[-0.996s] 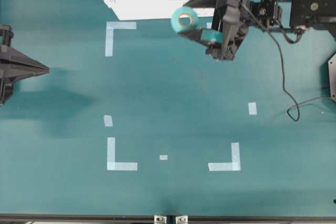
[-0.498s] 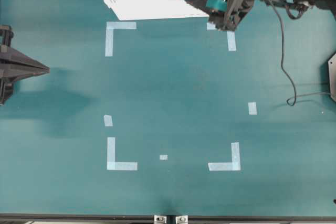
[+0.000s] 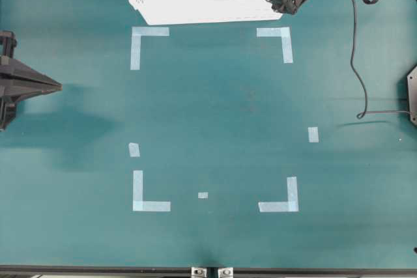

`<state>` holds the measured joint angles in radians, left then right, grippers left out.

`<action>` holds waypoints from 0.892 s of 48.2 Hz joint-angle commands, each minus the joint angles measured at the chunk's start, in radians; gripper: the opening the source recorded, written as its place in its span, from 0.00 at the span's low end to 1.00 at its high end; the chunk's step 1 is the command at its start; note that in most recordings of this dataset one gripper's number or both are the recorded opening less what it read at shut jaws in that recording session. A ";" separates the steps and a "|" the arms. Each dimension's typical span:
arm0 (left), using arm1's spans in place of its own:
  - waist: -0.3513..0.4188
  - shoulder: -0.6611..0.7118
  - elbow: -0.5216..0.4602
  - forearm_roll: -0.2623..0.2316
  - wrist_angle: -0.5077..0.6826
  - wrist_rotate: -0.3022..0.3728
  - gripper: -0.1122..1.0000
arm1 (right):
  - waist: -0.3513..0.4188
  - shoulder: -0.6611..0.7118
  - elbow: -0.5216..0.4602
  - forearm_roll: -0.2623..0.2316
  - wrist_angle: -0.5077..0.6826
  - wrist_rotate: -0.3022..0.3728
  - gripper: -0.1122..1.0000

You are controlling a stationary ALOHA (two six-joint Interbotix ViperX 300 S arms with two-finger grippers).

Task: Put the tape in the middle into the white basket.
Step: 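Open the right gripper to drop the tape into the basket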

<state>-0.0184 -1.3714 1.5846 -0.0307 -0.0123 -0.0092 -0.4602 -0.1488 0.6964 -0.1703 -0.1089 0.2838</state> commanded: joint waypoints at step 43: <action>-0.002 0.008 -0.012 0.002 -0.008 -0.002 0.00 | -0.006 -0.034 -0.011 -0.051 -0.005 -0.017 1.00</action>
<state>-0.0184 -1.3714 1.5846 -0.0291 -0.0123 -0.0092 -0.4725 -0.1503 0.6964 -0.2132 -0.1089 0.2654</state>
